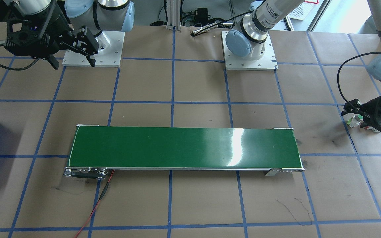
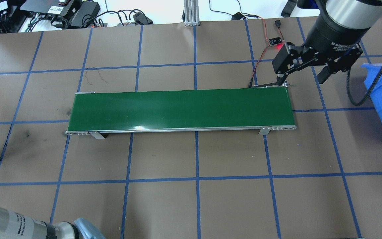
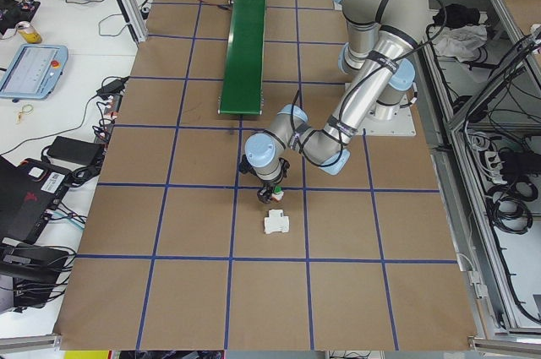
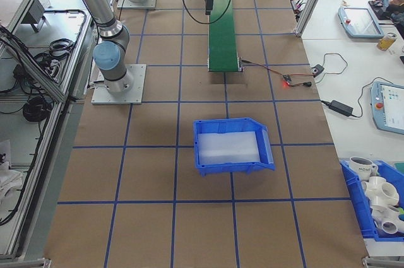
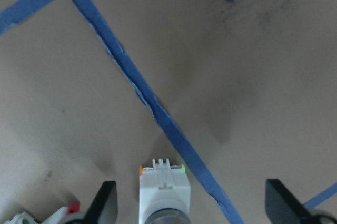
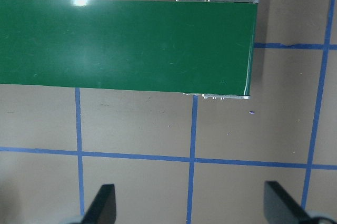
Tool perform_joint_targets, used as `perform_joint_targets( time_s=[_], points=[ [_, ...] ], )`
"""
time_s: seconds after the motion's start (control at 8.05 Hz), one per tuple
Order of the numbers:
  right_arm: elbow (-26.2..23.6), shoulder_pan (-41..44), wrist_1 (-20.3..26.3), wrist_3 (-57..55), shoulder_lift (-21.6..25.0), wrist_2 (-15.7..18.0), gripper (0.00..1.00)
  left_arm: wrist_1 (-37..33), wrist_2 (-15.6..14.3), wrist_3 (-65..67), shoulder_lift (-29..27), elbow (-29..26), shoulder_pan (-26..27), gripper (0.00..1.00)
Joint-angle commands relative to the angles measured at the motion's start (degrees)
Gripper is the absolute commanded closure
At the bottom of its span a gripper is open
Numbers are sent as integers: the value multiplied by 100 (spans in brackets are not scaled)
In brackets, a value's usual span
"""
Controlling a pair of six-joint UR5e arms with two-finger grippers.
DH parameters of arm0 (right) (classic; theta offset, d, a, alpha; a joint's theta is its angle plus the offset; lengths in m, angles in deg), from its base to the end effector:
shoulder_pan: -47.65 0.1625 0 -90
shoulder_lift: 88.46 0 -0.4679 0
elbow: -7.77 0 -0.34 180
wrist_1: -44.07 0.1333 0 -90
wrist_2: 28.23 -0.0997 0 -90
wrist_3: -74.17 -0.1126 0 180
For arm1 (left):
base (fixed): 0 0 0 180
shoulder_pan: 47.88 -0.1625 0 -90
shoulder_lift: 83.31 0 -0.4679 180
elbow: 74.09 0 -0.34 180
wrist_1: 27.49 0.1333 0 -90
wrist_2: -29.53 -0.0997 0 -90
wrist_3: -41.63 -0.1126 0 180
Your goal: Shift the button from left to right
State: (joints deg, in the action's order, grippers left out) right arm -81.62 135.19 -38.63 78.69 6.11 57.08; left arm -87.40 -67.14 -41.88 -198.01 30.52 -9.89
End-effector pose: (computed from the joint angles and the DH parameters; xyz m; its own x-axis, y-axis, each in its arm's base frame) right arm 0.1253 -0.4026 0.5438 -0.9959 -0.0330 -0.0844 -0.0357 0.9989 0.0304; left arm 0.3509 -0.4266 0.2458 -0.8437 0.5165 0.1462 0.5341 0.8351 0.1320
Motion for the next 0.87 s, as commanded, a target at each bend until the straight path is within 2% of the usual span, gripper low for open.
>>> perform_joint_targets(
  time_s=[0.0,0.12,0.25,0.37,0.5,0.62,0.75],
  points=[
    [0,0,0,-3,0,3,0,6,-142,-16,-44,7,-29,0],
    [0,0,0,-3,0,3,0,-2,-124,2,-44,16,-38,0],
    [0,0,0,5,0,3,0,6,-89,11,-44,7,-38,19],
    [0,0,0,5,0,3,0,6,-89,11,-44,-2,-38,59],
    [0,0,0,-3,0,3,0,6,-80,2,-44,7,-38,75],
    [0,0,0,5,0,3,0,50,-72,-242,-44,16,-38,100],
    [0,0,0,-3,0,3,0,128,-63,-462,-44,16,-38,100]
  ],
)
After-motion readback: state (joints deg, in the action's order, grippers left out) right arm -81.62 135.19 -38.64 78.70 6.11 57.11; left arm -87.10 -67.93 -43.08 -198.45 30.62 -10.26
